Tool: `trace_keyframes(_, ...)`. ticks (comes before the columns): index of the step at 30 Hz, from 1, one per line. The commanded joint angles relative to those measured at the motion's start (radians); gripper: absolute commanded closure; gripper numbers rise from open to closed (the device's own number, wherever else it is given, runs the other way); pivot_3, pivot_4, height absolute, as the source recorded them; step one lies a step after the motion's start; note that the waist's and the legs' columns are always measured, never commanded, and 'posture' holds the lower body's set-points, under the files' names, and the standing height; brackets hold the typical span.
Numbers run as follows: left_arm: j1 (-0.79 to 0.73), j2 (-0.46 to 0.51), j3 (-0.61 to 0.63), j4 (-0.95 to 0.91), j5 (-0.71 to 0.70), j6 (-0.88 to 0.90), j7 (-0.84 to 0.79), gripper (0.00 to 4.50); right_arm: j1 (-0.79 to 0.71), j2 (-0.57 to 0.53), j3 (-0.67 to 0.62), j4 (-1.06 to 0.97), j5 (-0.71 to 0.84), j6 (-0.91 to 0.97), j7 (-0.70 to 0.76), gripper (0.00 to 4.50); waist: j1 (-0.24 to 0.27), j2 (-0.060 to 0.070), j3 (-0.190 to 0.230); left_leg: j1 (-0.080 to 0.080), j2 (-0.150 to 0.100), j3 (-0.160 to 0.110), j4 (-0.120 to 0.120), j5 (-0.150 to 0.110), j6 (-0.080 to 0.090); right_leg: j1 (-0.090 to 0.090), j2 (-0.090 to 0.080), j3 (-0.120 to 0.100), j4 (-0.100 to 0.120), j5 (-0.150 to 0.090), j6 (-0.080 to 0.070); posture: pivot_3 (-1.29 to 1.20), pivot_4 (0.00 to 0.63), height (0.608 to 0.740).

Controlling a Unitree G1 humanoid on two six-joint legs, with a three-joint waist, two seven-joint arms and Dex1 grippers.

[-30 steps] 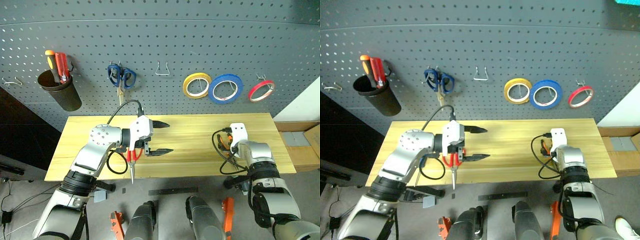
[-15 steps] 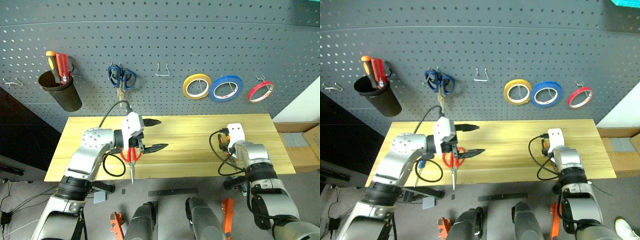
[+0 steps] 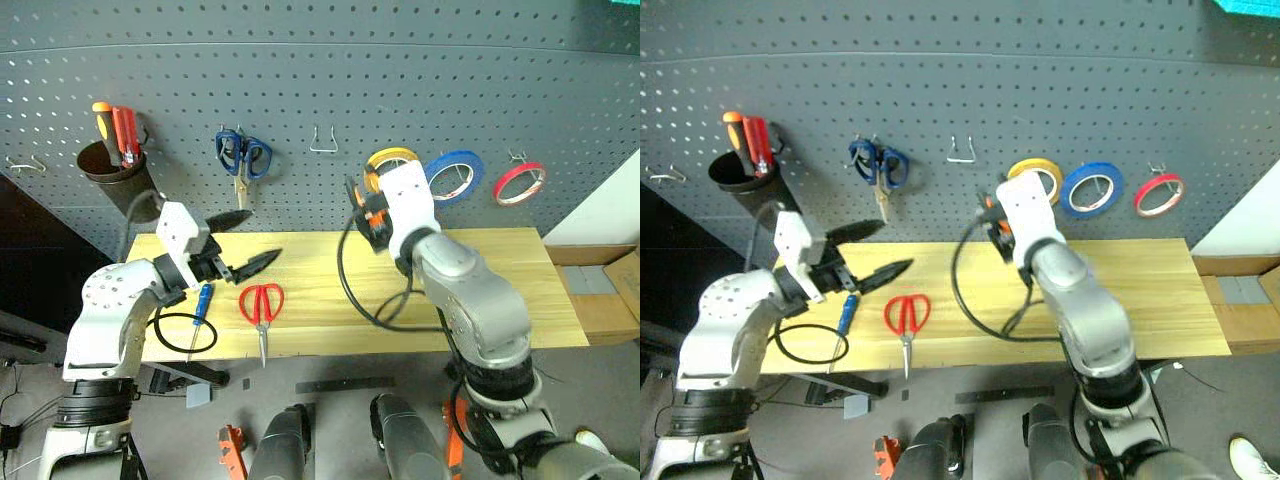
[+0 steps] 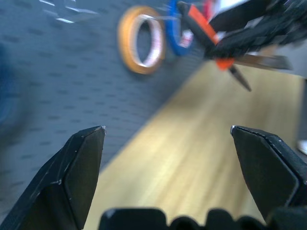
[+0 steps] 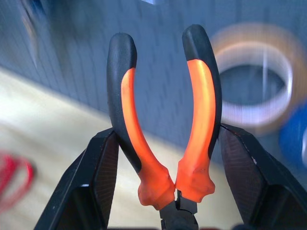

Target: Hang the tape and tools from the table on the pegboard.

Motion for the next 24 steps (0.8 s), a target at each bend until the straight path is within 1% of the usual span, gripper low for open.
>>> trace_keyframes(1,-0.026,0.011,0.067,-0.025,-0.01,-0.015,0.069,0.0,-0.136,0.04,-0.036,0.091,0.005,-0.112,-0.006,1.83,0.002,-0.002,-0.004,0.0,0.0,0.0,0.0,0.0,0.0,0.0,0.0,0.0,0.0,0.0,0.0,-0.07,0.156,0.74)
trace_keyframes(5,-0.026,0.012,0.097,-0.04,-0.002,-0.019,0.13,0.0,-0.284,0.084,-0.089,0.264,0.016,-0.233,-0.017,1.83,0.008,-0.004,-0.009,0.0,0.0,0.001,-0.002,0.0,0.0,-0.001,0.0,0.0,-0.001,0.0,0.0,-0.04,0.141,0.74)
trace_keyframes(8,-0.021,0.013,0.099,-0.063,0.005,-0.017,0.166,0.0,-0.407,0.121,-0.144,0.431,0.025,-0.362,-0.044,1.83,0.015,-0.005,-0.011,0.0,0.0,0.001,-0.003,0.0,0.0,-0.002,0.0,0.0,-0.001,0.0,0.0,-0.02,0.135,0.74)
trace_keyframes(15,-0.054,0.003,0.061,-0.062,0.03,-0.018,0.215,0.0,-0.59,0.157,-0.214,0.743,0.036,-0.609,-0.099,1.83,0.028,-0.008,-0.018,0.0,-0.001,0.001,-0.004,0.0,0.0,-0.002,0.0,0.0,-0.001,0.001,-0.001,0.0,0.126,0.74)
trace_keyframes(19,-0.087,-0.001,0.028,-0.05,0.046,-0.022,0.214,0.0,-0.636,0.155,-0.229,0.908,0.03,-0.737,-0.118,1.83,0.03,-0.009,-0.022,0.0,-0.001,0.001,-0.003,0.0,-0.001,-0.002,0.0,-0.001,-0.001,0.001,-0.002,0.0,0.127,0.74)
trace_keyframes(24,-0.126,-0.011,0.004,-0.022,0.052,-0.033,0.209,0.0,-0.623,0.168,-0.225,1.038,0.03,-0.838,-0.132,1.83,0.029,-0.011,-0.024,0.0,-0.001,0.001,-0.004,0.0,-0.001,-0.002,0.0,-0.001,0.0,0.001,-0.002,0.01,0.131,0.74)
